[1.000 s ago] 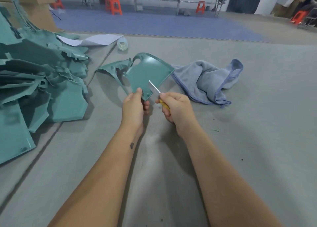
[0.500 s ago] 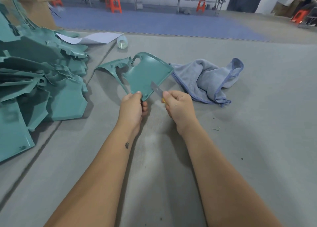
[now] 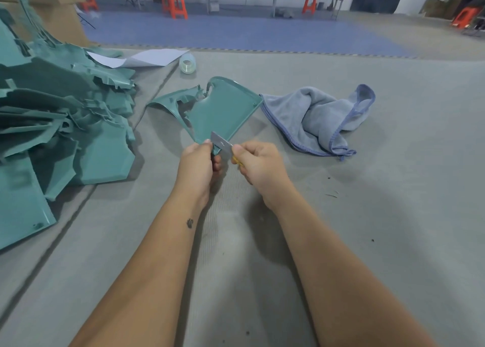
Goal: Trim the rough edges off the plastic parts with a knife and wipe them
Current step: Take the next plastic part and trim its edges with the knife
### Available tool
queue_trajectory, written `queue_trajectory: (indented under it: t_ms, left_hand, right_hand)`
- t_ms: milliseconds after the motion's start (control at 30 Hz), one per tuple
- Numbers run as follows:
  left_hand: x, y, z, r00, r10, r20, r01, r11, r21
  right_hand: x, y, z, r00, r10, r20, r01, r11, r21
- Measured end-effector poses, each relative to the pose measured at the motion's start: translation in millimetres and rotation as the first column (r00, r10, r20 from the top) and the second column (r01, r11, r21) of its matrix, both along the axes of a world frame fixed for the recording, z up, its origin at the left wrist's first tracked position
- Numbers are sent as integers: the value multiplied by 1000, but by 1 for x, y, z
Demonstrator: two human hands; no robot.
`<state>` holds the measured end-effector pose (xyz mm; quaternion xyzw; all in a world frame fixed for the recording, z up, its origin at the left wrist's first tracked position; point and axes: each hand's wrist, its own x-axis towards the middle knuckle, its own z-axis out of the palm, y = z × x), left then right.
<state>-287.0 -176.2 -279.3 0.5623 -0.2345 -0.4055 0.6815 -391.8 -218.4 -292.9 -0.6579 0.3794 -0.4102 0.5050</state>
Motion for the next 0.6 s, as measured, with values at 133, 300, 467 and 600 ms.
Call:
queue_trajectory:
  t_ms: [133, 300, 467, 600]
  left_hand:
    - [1, 1, -2, 998, -28, 47, 27, 999, 24]
    - [2, 1, -2, 998, -46, 42, 44, 998, 42]
    - [1, 0, -1, 999, -37, 24, 36, 999, 27]
    - [2, 0, 1, 994, -59, -89, 57, 998, -20]
  right_hand:
    - [-3, -2, -1, 997, -68, -21, 66, 996, -53]
    - [-15, -16, 6, 972, -224, 67, 219, 973, 78]
    - [-14, -6, 13, 975, -149, 165, 125, 981, 149]
    - [-4, 6, 15, 982, 59, 178, -88, 983, 161]
